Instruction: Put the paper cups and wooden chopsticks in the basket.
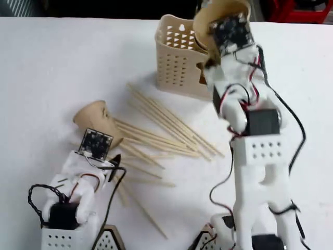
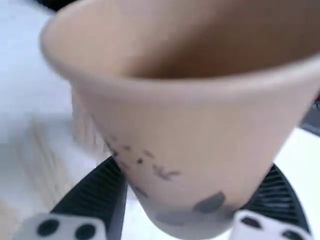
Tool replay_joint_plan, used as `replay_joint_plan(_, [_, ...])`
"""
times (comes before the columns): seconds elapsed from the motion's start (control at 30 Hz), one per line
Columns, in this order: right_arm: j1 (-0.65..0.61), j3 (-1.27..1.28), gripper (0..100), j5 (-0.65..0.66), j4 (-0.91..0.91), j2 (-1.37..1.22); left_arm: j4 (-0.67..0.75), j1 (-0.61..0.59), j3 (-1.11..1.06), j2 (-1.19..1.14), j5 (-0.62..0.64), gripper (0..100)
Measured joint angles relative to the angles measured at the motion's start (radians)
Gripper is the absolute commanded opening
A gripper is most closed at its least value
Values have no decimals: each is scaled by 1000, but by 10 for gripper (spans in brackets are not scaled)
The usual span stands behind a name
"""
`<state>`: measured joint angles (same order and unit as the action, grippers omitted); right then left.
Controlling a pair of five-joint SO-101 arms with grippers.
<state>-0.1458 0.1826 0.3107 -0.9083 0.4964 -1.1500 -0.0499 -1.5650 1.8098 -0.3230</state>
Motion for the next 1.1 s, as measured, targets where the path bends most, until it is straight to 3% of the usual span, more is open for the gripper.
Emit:
replay_joint_plan(0.2, [2, 0, 276, -104, 331, -209, 0, 0, -2, 0, 0, 260])
replay_joint_plan(0.33, [2, -77, 276, -158, 390, -344, 0, 0, -2, 0, 0, 260])
replay_joint_plan(0.57, [2, -241, 292, -196, 397, -548, 0, 0, -2, 0, 0, 260])
replay_joint_plan(0.77, [2, -270, 447, -196, 368, -605, 0, 0, -2, 0, 0, 260])
replay_joint_plan(1.1, [2, -288, 454, -201, 235, -585, 0, 0, -2, 0, 0, 260])
